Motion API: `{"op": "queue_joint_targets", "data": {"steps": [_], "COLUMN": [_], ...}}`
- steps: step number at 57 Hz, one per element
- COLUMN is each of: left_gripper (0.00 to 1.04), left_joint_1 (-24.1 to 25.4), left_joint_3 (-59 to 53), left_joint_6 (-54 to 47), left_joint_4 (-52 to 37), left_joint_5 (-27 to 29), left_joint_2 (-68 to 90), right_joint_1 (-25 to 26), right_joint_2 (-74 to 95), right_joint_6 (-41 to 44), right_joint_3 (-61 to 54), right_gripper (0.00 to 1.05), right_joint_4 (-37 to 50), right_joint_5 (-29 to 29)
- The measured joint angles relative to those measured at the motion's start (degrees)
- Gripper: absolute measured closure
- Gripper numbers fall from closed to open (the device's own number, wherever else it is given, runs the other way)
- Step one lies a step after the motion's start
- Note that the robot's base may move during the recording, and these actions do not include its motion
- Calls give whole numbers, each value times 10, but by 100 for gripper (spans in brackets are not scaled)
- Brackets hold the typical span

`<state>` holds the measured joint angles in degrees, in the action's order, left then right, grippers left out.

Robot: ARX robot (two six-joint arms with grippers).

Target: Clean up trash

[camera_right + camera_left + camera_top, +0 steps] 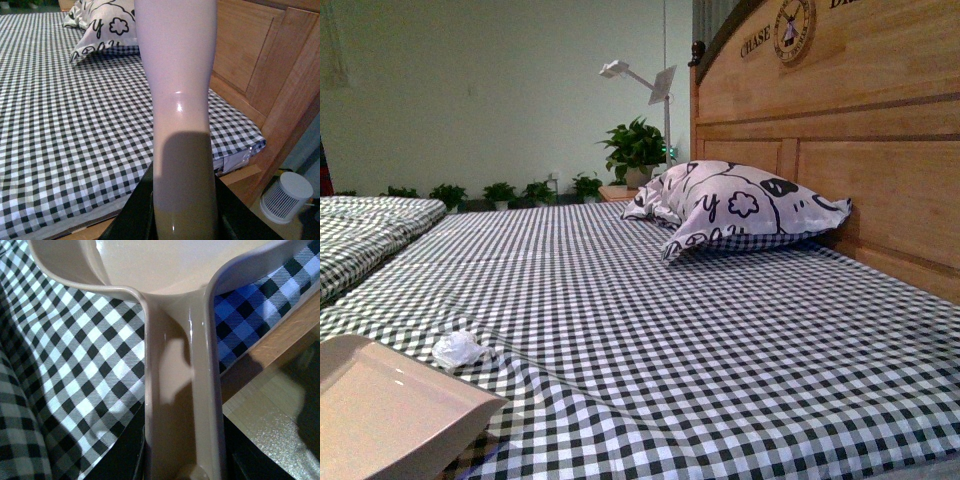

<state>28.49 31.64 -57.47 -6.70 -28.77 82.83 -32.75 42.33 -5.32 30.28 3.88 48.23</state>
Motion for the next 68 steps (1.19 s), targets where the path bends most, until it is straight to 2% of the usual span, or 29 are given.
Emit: {"op": "queue_joint_targets", "data": {"steps": [14, 26, 35, 68], "left_gripper": [78, 78, 78, 78], "left_joint_1": [-10, 2, 9, -25], "left_joint_3": [64, 129, 173, 226], "left_joint_6": [-23, -65, -82, -103], "left_joint_4": [70, 169, 208, 200], "left_joint_5": [29, 57, 67, 63], "left_joint_2": [18, 20, 35, 86], "right_joint_1": [0, 0, 0, 0], "right_joint_2": [0, 0, 0, 0], "right_joint_6": [0, 0, 0, 0], "right_joint_3": [0, 0, 0, 0], "right_gripper": [85, 85, 85, 85], "right_joint_4": [0, 0, 0, 0], "right_joint_5": [0, 0, 0, 0]}}
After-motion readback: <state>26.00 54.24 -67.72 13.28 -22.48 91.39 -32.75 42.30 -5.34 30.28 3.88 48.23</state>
